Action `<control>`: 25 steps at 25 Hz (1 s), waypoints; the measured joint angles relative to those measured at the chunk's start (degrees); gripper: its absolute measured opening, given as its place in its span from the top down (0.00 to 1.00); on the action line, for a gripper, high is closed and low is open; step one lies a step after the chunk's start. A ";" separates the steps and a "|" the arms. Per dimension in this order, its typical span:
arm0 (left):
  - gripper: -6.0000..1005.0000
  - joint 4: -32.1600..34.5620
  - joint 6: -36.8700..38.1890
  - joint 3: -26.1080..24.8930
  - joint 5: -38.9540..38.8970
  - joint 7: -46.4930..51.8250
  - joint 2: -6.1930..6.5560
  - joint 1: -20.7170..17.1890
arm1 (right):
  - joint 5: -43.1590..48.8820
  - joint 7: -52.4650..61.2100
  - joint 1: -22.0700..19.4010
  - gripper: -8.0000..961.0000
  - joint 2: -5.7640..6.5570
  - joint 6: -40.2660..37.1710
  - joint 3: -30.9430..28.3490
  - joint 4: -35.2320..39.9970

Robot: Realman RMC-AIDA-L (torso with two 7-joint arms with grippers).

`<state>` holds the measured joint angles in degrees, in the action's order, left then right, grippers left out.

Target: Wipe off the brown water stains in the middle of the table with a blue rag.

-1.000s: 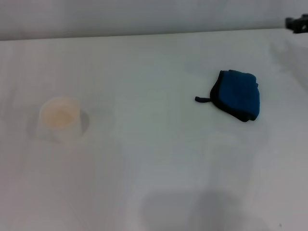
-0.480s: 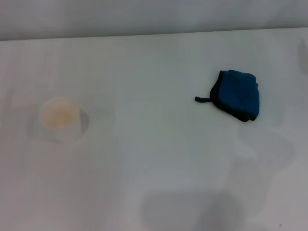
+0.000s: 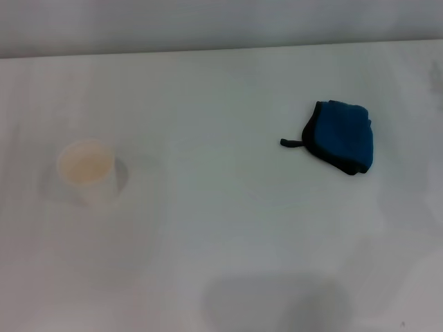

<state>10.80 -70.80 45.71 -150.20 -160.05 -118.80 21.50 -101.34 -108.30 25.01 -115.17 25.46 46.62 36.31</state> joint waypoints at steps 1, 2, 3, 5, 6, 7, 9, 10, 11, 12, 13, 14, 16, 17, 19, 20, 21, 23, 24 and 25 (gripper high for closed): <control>0.14 0.00 0.12 0.00 0.00 0.00 -0.03 0.08 | -2.20 -3.39 0.15 0.54 0.04 3.48 -2.79 -1.73; 0.14 0.00 0.14 0.00 0.00 0.00 -0.03 0.09 | -4.55 -7.31 0.36 0.54 0.12 7.35 -5.73 -3.88; 0.14 0.00 0.15 -0.01 0.01 0.00 -0.03 0.09 | -6.46 -10.66 0.50 0.54 0.19 10.59 -8.15 -5.61; 0.14 0.00 0.17 -0.03 0.00 0.00 -0.03 0.06 | -8.49 -16.11 0.67 0.54 0.18 15.11 -11.80 -8.01; 0.14 0.00 0.17 -0.01 0.01 0.01 -0.03 0.04 | -9.15 -18.91 0.69 0.54 0.11 17.08 -13.21 -9.06; 0.14 0.00 0.16 -0.01 0.01 0.01 -0.04 0.03 | -9.60 -21.74 0.66 0.54 0.01 18.88 -14.26 -9.90; 0.14 -0.12 0.16 -0.01 0.00 0.03 -0.09 0.05 | -11.59 -28.44 0.46 0.54 -0.05 23.76 -15.85 -12.74; 0.14 -0.26 0.17 0.00 0.00 0.03 -0.11 0.08 | -12.85 -31.69 0.37 0.54 -0.07 26.10 -16.43 -14.48; 0.14 -0.26 0.17 0.00 0.00 0.03 -0.11 0.08 | -14.60 -34.81 0.34 0.54 -0.05 28.07 -16.84 -15.97; 0.14 -0.44 0.17 -0.01 0.00 0.03 -0.13 0.09 | -16.51 -37.67 0.32 0.54 -0.05 29.99 -17.21 -17.73; 0.14 -0.66 0.15 0.00 0.00 0.01 -0.15 0.10 | -18.77 -40.20 0.29 0.54 -0.06 31.83 -17.42 -19.30; 0.14 -0.70 0.14 0.03 0.00 -0.01 -0.17 0.11 | -20.56 -42.48 0.26 0.54 -0.06 33.33 -17.52 -20.70; 0.14 -0.93 -0.07 0.06 0.00 -0.12 -0.21 0.11 | -22.63 -46.07 0.22 0.54 -0.06 35.30 -17.58 -22.63; 0.14 -1.26 -0.33 0.17 0.00 -0.23 -0.22 0.11 | -22.99 -47.54 0.19 0.54 -0.07 35.88 -17.60 -23.25; 0.14 -1.39 -0.43 0.35 0.01 -0.32 -0.22 0.08 | -23.04 -48.84 -0.06 0.54 -0.12 36.23 -17.65 -23.86; 0.14 -1.39 -0.48 0.51 0.02 -0.44 -0.22 0.00 | -23.04 -49.10 -0.20 0.54 -0.14 36.29 -17.68 -24.04; 0.14 -1.40 -0.54 0.69 0.04 -0.62 -0.22 -0.08 | -23.06 -49.20 -0.39 0.54 -0.14 36.34 -17.72 -24.14; 0.14 -1.45 -0.60 0.95 0.07 -1.31 -0.24 -0.34 | -23.07 -49.28 -0.84 0.54 -0.17 36.40 -17.79 -24.29; 0.14 -1.51 -0.60 1.05 0.09 -1.55 -0.26 -0.43 | -23.08 -49.31 -1.07 0.54 -0.18 36.45 -17.81 -24.38; 0.14 -1.70 -0.60 1.34 0.21 -1.70 -0.29 -0.52 | -23.08 -49.35 -1.31 0.54 -0.21 36.52 -17.92 -24.52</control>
<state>9.10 -71.40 47.04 -150.00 -161.75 -119.09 20.98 -124.42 -157.65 23.69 -115.37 61.98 28.70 11.80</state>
